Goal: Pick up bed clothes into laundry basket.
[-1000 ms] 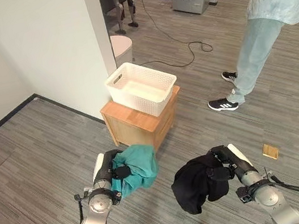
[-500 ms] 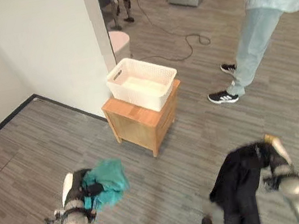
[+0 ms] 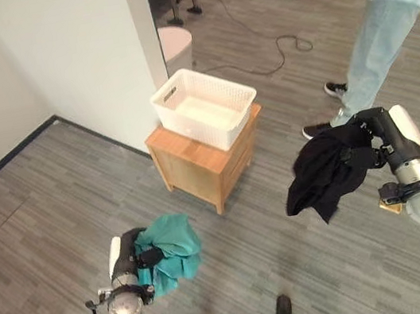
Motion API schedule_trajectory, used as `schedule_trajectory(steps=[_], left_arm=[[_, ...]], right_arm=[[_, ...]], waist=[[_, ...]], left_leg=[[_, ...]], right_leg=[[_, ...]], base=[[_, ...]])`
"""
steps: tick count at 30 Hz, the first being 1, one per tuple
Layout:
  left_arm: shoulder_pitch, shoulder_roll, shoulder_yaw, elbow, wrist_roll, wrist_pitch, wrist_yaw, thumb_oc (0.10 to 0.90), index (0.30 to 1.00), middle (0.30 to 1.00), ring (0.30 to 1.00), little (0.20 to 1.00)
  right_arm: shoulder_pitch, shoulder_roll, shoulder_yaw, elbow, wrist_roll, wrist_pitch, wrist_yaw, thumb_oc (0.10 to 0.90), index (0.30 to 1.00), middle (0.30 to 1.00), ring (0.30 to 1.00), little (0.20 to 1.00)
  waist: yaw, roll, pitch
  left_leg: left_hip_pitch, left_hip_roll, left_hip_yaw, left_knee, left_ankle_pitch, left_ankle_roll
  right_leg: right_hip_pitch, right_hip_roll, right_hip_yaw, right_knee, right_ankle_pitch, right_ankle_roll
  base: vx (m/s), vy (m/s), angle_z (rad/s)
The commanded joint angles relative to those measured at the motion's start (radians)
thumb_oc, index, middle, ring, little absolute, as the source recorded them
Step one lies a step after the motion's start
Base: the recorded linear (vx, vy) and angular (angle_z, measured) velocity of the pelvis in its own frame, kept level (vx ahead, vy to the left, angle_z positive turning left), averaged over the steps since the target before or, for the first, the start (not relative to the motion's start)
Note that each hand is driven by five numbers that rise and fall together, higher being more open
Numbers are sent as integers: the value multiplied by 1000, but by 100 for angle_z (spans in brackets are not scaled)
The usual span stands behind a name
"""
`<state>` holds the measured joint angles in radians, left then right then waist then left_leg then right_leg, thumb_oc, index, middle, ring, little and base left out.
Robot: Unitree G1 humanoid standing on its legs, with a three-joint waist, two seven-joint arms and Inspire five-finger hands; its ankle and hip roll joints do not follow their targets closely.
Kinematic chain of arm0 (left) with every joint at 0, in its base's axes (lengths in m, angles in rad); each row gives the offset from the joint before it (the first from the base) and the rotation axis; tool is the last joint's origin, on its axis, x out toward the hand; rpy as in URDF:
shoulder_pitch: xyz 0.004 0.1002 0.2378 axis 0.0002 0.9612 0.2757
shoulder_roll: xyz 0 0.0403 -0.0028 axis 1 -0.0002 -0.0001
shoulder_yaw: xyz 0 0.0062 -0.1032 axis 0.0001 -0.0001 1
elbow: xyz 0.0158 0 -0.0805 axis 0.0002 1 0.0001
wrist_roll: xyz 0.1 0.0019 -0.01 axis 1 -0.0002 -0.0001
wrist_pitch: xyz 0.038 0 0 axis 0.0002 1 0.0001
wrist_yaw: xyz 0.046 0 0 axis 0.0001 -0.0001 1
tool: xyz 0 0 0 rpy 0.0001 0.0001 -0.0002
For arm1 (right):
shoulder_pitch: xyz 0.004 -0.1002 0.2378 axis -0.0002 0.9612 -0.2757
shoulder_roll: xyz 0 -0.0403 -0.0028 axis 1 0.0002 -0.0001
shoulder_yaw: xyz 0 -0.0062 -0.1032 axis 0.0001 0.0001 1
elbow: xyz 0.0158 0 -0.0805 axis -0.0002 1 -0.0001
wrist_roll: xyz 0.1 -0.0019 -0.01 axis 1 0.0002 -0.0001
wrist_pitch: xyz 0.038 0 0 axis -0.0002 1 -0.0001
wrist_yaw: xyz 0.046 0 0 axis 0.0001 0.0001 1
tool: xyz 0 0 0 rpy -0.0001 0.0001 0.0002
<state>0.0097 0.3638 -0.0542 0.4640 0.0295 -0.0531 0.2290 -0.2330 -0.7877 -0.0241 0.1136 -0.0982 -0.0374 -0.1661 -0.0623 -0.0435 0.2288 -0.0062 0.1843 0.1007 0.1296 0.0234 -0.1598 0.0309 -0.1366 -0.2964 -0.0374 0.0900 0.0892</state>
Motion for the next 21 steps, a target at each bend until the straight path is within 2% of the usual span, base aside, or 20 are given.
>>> schedule_trajectory(steps=[1, 2, 3, 4, 6, 8, 9, 10, 12, 15, 18, 20, 21], left_arm=[[-76, 50, -12, -108, -4, -106, 34, 400, 300, 300, 300, 300], [-71, 52, -13, -106, -5, -104, 39, 400, 300, 300, 300, 300], [-64, 48, -9, -104, -11, -102, 40, 400, 300, 300, 300, 300], [-60, 45, -6, -104, -15, -103, 41, 400, 300, 300, 300, 300], [-47, 39, -5, -101, -11, -109, 38, 400, 300, 300, 300, 300], [-42, 39, -15, -97, -12, -114, 39, 400, 300, 300, 300, 300], [-41, 32, -12, -97, -12, -114, 39, 400, 300, 300, 300, 300], [-35, 33, -15, -91, -22, -115, 48, 400, 300, 300, 300, 300], [-29, 21, -20, -76, -27, -109, 51, 400, 300, 300, 300, 300], [0, 15, -35, -69, -31, -110, 45, 400, 300, 300, 300, 300], [25, 16, -51, -64, -38, -114, 42, 400, 300, 300, 300, 300], [35, 14, -61, -46, -55, -116, 40, 400, 300, 300, 300, 300], [31, 19, -63, -42, -69, -114, 40, 400, 300, 300, 300, 300]], right_arm=[[-337, -178, 13, -102, 17, -99, -121, 400, 300, 300, 300, 300], [-380, -203, 35, -87, 13, -90, -127, 400, 300, 300, 300, 300], [-426, -235, 63, -74, 10, -74, -124, 400, 300, 300, 300, 300], [-466, -265, 88, -60, 6, -66, -120, 400, 300, 300, 300, 300], [-543, -314, 146, -21, 21, -71, -113, 400, 300, 300, 300, 300], [-628, -346, 215, 34, 30, -78, -116, 400, 300, 300, 300, 300], [-652, -347, 239, 46, 33, -81, -118, 400, 300, 300, 300, 300], [-704, -366, 280, 82, 56, -78, -113, 400, 300, 300, 300, 300], [-767, -366, 337, 121, 65, -72, -108, 400, 300, 300, 300, 300], [-821, -362, 387, 154, 78, -68, -102, 400, 300, 300, 300, 300], [-919, -376, 468, 226, 82, -61, -93, 400, 300, 300, 300, 300], [-1019, -359, 561, 355, 80, -56, -95, 400, 300, 300, 300, 300], [-1075, -355, 599, 381, 88, -47, -91, 400, 300, 300, 300, 300]], waist=[[60, -53, -65], [75, -65, -57], [89, -72, -58], [102, -70, -61], [127, -58, -69], [157, -30, -80], [154, -26, -79], [179, -25, -75], [175, -20, -79], [184, -5, -106], [204, -16, -132], [214, -22, -155], [219, -36, -164]], left_leg=[[4, 45, -51, 461, 117, -29], [-48, 35, -21, 484, 93, -18], [-94, 13, 9, 452, 63, -5], [-115, -4, 33, 392, 46, 4], [-114, -28, 81, 165, 30, 23], [-139, -13, 101, -62, 128, 13], [-119, -17, 106, -95, 145, 11], [-203, 18, 124, -199, 186, -4], [-233, 40, 172, -209, 203, -15], [-178, 52, 243, -184, 251, -8], [-173, 57, 259, -130, 269, -4], [-151, 41, 257, -159, 253, 13], [-137, 22, 246, -185, 243, 15]], right_leg=[[-13, -5, 18, -48, 41, 7], [7, -4, 26, -50, 27, 4], [19, -6, 36, -50, 17, 7], [31, -3, 50, -50, 9, 12], [53, 1, 62, -50, -14, 32], [88, 11, 64, -50, -41, 45], [91, 9, 66, -50, -43, 45], [136, -2, 66, -50, -71, 46], [168, 5, 56, -50, -94, 45], [205, 36, 59, -50, -120, 38], [246, 41, 71, -50, -144, 31], [263, 33, 69, -50, -163, 44], [267, 24, 68, -43, -158, 50]], base=[[163, -285, -34], [187, -189, -18], [206, -85, -13], [237, 12, -26], [295, 110, -36], [298, 140, -23], [357, 99, -20], [311, 48, -15], [303, 46, -18], [264, 17, -20], [284, 31, -26], [283, 120, -18], [241, 148, 5]])
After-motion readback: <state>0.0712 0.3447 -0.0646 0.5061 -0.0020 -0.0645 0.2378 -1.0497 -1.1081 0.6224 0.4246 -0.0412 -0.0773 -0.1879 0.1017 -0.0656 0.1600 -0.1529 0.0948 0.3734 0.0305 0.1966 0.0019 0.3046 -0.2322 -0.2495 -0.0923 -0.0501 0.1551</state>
